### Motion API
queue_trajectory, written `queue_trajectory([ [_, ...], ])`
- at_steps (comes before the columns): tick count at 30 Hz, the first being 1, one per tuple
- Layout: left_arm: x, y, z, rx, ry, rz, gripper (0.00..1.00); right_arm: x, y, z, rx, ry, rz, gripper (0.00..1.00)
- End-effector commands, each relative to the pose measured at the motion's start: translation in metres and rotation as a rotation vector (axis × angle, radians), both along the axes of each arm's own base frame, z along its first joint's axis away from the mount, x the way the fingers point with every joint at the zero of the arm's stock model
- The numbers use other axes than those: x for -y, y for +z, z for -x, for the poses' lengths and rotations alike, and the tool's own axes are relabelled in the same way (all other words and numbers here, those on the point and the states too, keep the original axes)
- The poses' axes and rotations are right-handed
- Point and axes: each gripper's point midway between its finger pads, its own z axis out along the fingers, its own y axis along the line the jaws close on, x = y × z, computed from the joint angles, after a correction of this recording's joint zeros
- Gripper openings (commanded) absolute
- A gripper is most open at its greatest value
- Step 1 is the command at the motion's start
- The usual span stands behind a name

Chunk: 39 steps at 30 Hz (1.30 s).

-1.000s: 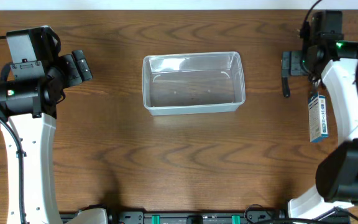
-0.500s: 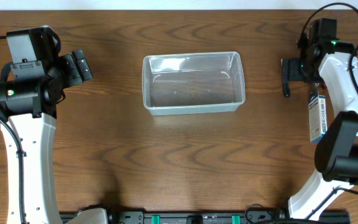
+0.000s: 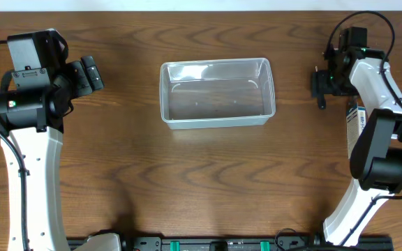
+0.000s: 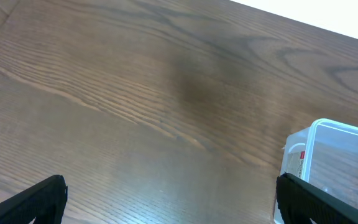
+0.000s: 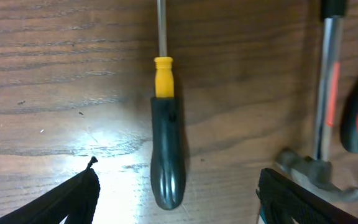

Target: Pack container

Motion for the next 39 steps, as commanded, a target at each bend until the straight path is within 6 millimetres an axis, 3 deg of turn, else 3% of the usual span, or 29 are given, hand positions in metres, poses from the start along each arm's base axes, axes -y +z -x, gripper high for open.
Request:
queue_trajectory([
  [1,-0.003,0.005,-0.001,0.008,0.002,-0.022,0.98,-0.009,-0.004,-0.007,0.003,0.038,-0.03,0.82],
  [13,-0.003,0.005,-0.001,0.008,0.002,-0.022,0.98,-0.017,-0.031,-0.002,-0.06,0.059,-0.038,0.81],
  [28,-0.003,0.005,-0.001,0.008,0.002,-0.022,0.98,-0.016,-0.032,-0.003,-0.058,0.059,-0.029,0.83],
  [31,-0.003,0.005,-0.001,0.008,0.002,-0.022,0.98,-0.016,-0.032,-0.004,-0.053,0.059,-0.028,0.89],
  [35,-0.003,0.005,-0.001,0.008,0.002,-0.022,0.98,-0.014,-0.024,-0.016,-0.008,0.061,-0.021,0.9],
  [39,-0.003,0.005,-0.001,0.008,0.002,-0.022,0.98,-0.014,0.004,-0.036,0.053,0.065,-0.015,0.89],
])
